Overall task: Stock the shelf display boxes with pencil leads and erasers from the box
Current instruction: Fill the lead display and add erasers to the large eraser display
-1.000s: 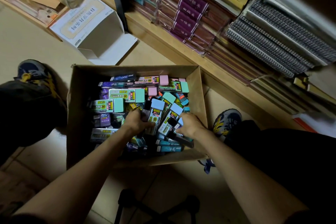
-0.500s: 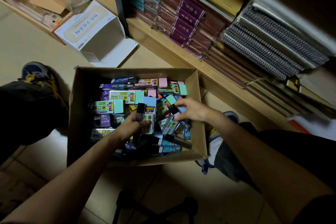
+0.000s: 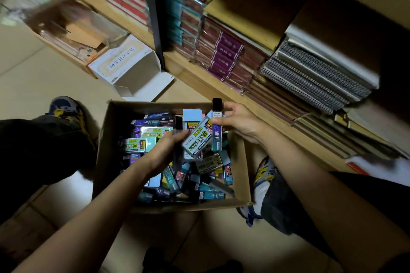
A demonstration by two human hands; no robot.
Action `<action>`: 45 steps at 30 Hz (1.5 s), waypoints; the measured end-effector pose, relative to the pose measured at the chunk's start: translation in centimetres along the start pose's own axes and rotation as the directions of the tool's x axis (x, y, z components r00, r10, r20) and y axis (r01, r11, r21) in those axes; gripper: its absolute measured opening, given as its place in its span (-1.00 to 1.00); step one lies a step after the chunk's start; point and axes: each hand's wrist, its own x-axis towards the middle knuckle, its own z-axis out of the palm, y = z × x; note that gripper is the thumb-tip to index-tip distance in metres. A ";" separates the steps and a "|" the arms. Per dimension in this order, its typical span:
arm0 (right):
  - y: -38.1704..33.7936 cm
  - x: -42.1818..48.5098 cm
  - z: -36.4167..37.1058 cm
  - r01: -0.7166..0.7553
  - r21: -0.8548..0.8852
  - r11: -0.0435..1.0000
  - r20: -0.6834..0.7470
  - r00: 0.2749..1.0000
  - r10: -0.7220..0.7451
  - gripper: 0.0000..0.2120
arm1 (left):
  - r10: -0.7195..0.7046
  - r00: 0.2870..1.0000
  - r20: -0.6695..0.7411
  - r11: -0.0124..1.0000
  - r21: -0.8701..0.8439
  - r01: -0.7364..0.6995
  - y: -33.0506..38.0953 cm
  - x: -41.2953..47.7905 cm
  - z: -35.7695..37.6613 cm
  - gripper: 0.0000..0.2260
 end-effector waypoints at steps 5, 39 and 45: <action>-2.1 -2.2 0.1 0.068 0.103 0.992 -0.081 0.995 -0.060 -0.57 | 0.131 0.990 0.051 0.991 -0.014 -0.131 2.1 -1.6 1.2 -0.52; -34.0 -11.2 -4.0 0.594 -0.212 0.776 -0.480 0.628 -0.612 -0.92 | 0.756 0.649 -0.087 0.645 -0.074 -0.761 28.2 -12.1 -0.4 -0.68; -39.0 -5.0 -1.4 0.515 -0.447 0.731 -0.454 0.573 -0.682 -0.80 | 0.759 0.625 -0.181 0.622 -0.082 -0.779 28.7 -12.9 -1.6 -0.72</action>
